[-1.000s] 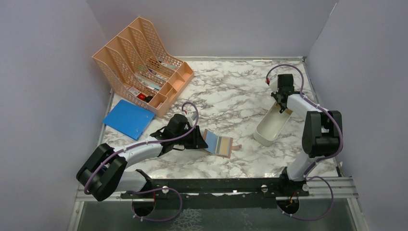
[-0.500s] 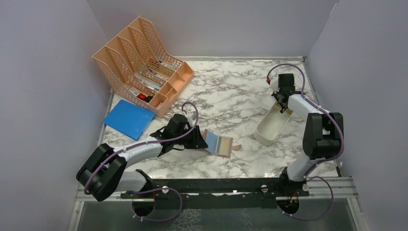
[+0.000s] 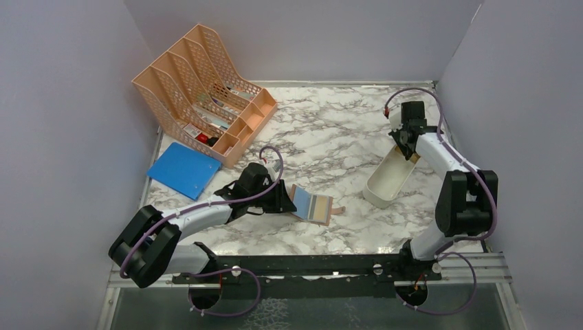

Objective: Put the credit cards into the card holder

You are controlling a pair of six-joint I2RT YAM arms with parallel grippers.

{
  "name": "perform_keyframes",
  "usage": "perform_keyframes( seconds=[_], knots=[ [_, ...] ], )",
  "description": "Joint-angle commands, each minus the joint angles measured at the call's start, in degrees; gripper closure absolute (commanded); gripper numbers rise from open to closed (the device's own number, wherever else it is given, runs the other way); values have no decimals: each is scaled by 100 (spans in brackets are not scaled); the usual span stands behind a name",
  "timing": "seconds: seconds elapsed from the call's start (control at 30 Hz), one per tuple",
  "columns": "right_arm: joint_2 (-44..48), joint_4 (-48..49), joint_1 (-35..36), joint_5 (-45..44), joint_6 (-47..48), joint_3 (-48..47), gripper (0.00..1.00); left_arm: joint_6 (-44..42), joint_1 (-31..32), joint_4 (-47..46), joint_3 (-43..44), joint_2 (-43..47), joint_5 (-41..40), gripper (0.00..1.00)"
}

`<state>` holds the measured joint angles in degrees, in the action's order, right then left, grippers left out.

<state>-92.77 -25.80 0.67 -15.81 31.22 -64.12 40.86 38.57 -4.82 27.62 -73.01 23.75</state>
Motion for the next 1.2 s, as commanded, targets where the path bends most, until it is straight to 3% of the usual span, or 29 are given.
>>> perform_keyframes(
  seconds=[0.0,0.37,0.5,0.7,0.83,0.93,1.17],
  knots=[
    [370,-455,-49,228,-272,-237,99,-72,-42,18,83,130,-108,66],
    [1021,-1036,-49,600,-880,-767,99,-140,-51,153,190,100,-295,66],
    [1055,-1229,-49,1125,-1758,-1227,99,-116,-63,95,187,-23,-289,66],
    [1105,-1404,-41,2663,-2805,-1553,99,-32,-55,43,244,-83,-214,89],
    [1314,-1026,-36,3633,-3562,-1291,99,134,-60,-61,194,-83,-205,100],
    [1482,-625,53,4444,-3952,-889,99,468,-60,-409,68,-165,-34,100],
    [2065,439,442,5357,-4886,424,99,1366,-51,-1340,-275,-239,129,100]
  ],
)
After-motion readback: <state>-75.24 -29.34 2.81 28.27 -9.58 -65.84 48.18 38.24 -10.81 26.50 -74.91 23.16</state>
